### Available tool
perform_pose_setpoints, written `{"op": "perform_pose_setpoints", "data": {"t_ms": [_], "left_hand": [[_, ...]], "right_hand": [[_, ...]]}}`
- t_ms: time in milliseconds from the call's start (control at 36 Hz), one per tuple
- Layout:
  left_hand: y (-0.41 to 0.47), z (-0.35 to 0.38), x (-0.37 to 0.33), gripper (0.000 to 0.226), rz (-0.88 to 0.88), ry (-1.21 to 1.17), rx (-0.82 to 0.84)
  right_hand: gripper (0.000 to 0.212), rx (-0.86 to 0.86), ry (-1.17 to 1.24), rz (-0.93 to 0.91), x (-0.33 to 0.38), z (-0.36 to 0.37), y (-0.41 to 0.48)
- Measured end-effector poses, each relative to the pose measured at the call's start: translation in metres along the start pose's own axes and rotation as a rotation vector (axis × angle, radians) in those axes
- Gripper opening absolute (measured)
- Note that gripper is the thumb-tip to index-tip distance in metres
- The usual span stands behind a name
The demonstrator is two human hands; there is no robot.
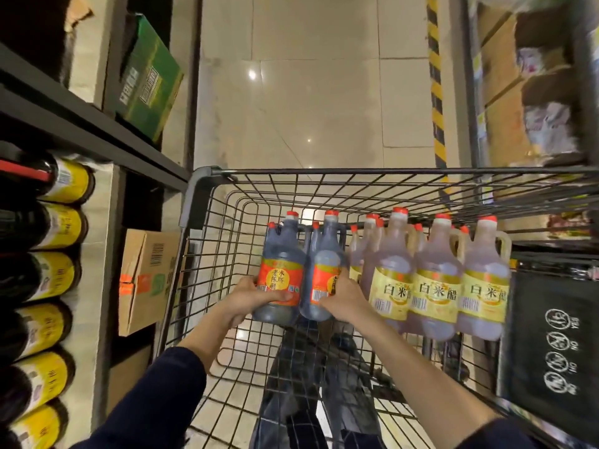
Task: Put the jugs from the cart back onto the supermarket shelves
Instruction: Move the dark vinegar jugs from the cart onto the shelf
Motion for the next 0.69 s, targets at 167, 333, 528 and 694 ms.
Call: {"op": "perform_pose_setpoints", "data": {"t_ms": [167, 333, 528, 694], "left_hand": [[-0.019, -0.005, 0.0, 0.07, 0.021, -0.074, 0.069], [-0.034, -0.011, -0.002, 0.1, 0.045, -0.173, 0.105], [-0.036, -0.019, 0.0, 0.106, 0.068, -0.171, 0.089], [-0.039, -0.022, 0.007, 0.096, 0.083, -0.156, 0.104]], "right_hand": [[0.062, -0.057, 0.008, 0.101, -0.007, 0.014, 0.013], [0.065, -0.242, -0.097, 0.021, 0.001, 0.011, 0.004], [0.058, -0.316, 0.052, 0.063, 0.001, 0.022, 0.006], [0.093, -0.248, 0.199, 0.131, -0.001, 0.023, 0.008]]}}
Point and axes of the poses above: each hand's wrist, its own y-axis towards the middle knuckle, its own z-axis out of the palm, x = y × z, the point moved 4 cm from there along y, towards the middle knuckle, and after that the axes turned 14 degrees about -x, right-handed, at the moved point
